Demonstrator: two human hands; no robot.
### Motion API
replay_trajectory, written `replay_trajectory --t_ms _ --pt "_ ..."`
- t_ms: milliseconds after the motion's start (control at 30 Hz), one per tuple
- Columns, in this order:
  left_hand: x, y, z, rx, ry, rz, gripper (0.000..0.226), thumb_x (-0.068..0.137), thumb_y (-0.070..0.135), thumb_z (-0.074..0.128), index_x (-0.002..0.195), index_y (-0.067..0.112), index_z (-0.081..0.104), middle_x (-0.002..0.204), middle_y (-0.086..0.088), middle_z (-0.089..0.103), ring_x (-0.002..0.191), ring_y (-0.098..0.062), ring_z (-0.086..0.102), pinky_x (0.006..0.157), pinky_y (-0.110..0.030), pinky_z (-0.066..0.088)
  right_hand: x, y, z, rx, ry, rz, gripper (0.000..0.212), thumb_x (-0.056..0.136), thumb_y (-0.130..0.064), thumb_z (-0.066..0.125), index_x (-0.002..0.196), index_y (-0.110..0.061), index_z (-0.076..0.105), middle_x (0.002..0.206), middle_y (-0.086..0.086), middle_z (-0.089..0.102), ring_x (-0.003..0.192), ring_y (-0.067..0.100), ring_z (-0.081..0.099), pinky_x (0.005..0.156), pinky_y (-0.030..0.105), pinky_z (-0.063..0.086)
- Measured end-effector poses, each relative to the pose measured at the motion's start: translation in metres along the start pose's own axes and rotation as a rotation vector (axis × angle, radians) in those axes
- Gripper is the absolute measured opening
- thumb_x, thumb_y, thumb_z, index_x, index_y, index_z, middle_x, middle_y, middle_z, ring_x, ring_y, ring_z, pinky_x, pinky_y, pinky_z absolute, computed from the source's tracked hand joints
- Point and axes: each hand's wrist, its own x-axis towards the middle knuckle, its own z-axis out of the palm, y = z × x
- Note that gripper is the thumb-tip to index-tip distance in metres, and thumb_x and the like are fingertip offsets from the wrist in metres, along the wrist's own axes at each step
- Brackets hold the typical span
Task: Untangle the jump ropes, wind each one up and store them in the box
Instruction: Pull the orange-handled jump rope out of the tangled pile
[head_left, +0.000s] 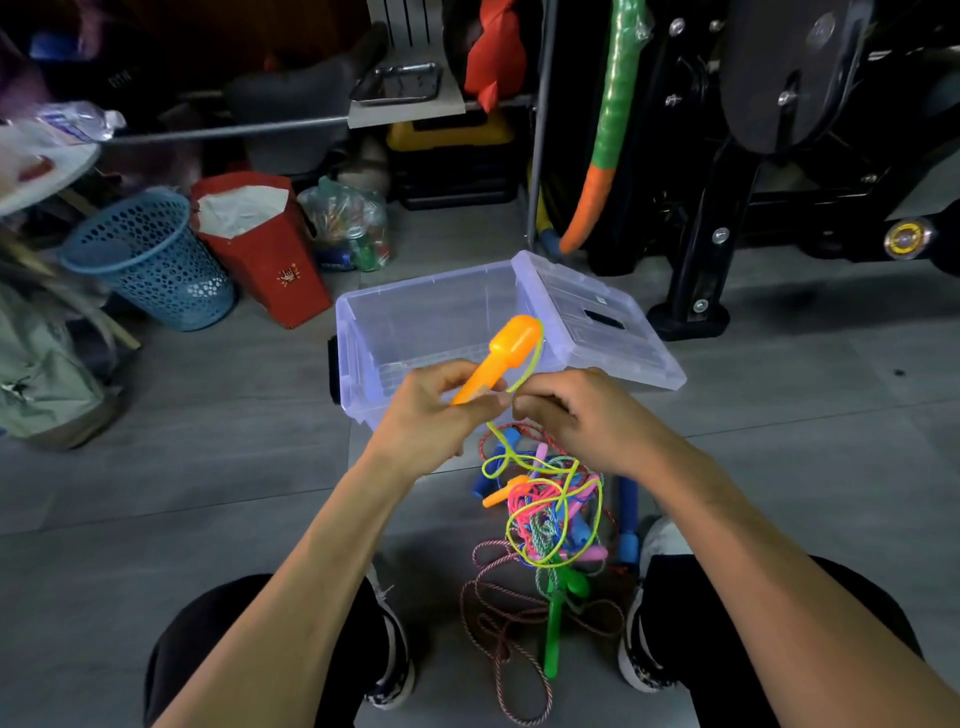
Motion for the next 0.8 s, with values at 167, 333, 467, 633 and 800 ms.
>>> replay_trajectory --t_ms 167,333,467,633,800 --pt "0.006 0.001 0.005 -0.052 0.076 -0.039 0.027 0.091 0.027 0.065 0.074 0.006 0.061 0.063 -0.003 0.053 0.040 -0.012 0.039 0.043 -0.021 0.034 0.000 0.000 0.000 0.181 0.042 0.034 0.028 0.097 -0.028 0.057 0.078 -0.009 0.064 0.055 -0.009 0.059 0.049 0.000 0.051 0.051 0.022 0.037" --pt "0.005 0.006 0.002 -0.373 0.202 -0.052 0.027 0.092 0.022 0.064 0.070 0.011 0.054 0.059 0.003 0.048 0.037 -0.011 0.033 0.056 -0.033 0.035 -0.003 0.029 0.017 0.234 -0.098 0.161 0.034 0.094 -0.033 0.059 0.074 -0.008 0.051 0.072 0.018 0.063 0.060 0.015 0.050 0.058 0.037 0.045" --pt "0.002 0.005 -0.005 -0.527 0.282 -0.047 0.025 0.094 0.022 0.060 0.073 0.010 0.053 0.063 -0.003 0.042 0.041 -0.013 0.028 0.051 -0.028 0.035 -0.008 0.047 0.022 0.095 -0.155 0.211 0.030 0.099 -0.030 0.049 0.076 -0.015 0.061 0.076 -0.001 0.071 0.069 0.013 0.063 0.073 0.038 0.053" --pt "0.012 -0.009 -0.027 -0.197 0.374 -0.243 0.016 0.087 0.017 0.062 0.089 0.002 0.066 0.073 -0.001 0.058 0.049 -0.014 0.043 0.052 -0.030 0.046 -0.008 0.022 0.009 0.145 0.018 0.051 0.034 0.101 -0.025 0.049 0.067 -0.026 0.051 0.059 -0.005 0.054 0.056 0.002 0.045 0.056 0.026 0.039" --pt "0.000 0.004 -0.014 -0.102 0.151 -0.022 0.030 0.092 0.029 0.062 0.096 0.001 0.066 0.060 0.000 0.041 0.042 -0.011 0.037 0.043 -0.021 0.039 -0.009 0.000 0.000 0.204 0.101 -0.019 0.028 0.099 -0.021 0.054 0.075 -0.009 0.062 0.052 -0.013 0.046 0.050 0.002 0.041 0.051 0.014 0.029"
